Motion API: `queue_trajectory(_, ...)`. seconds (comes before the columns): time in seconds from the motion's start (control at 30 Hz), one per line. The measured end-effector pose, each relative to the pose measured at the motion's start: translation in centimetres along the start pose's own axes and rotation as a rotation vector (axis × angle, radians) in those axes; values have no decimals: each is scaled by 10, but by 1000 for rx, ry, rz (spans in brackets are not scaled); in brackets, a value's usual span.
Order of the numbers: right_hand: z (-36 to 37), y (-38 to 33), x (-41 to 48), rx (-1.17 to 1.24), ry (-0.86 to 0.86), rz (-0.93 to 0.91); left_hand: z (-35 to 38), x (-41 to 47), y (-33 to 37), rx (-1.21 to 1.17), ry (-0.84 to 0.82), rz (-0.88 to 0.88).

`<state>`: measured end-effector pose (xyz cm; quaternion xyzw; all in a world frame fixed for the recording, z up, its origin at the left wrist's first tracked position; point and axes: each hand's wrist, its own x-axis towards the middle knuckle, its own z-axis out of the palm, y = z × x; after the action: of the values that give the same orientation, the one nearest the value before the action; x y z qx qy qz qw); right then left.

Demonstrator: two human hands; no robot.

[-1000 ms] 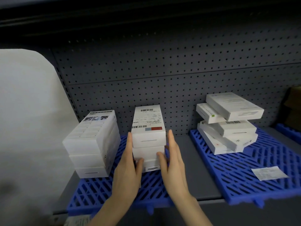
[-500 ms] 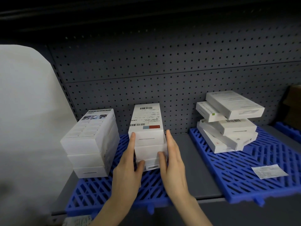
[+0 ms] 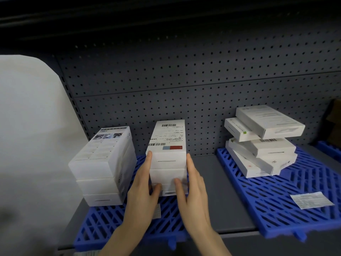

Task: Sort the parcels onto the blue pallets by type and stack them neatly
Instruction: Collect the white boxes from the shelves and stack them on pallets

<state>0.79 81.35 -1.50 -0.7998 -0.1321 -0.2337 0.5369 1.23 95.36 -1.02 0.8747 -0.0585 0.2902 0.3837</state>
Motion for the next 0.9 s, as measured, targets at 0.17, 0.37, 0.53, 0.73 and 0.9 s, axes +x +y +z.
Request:
queue_trajectory(0.17,-2,3,6,-6,-1,31,5,3,4,-24,-6,-25)
queue_trajectory(0.37,-5,1,3,23,-22,62,7,-3,8,-44,16,-45)
queue_trajectory(0.53,-8,-2,3,5,-46,70,9,-9,11,-71,60,-76)
queue_trajectory(0.73,-7,-4,4,-10,-67,61,10,-7,12,-138,81,-70)
queue_trajectory(0.9,-11,-1,7,145,-56,105,6,-3,13,-225,51,-67)
